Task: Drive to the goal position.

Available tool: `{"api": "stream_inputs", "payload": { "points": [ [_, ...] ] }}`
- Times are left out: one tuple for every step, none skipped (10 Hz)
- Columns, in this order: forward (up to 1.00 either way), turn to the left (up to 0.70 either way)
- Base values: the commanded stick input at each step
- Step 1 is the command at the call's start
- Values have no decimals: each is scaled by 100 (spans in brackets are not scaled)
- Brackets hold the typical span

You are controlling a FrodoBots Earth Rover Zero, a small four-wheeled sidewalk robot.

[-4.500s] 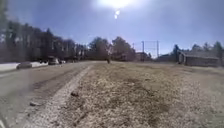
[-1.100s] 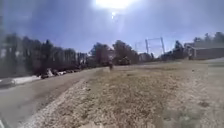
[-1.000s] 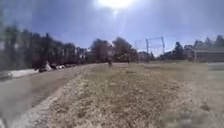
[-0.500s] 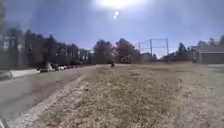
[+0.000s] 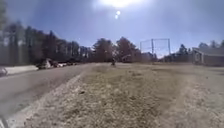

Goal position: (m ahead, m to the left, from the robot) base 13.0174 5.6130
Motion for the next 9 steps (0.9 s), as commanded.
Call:
{"api": "stream_inputs", "payload": {
  "points": [
    [70,3],
    [70,3],
    [70,3],
    [70,3],
    [70,3],
    [70,3],
    [70,3],
    [70,3],
    [70,3]
  ]
}}
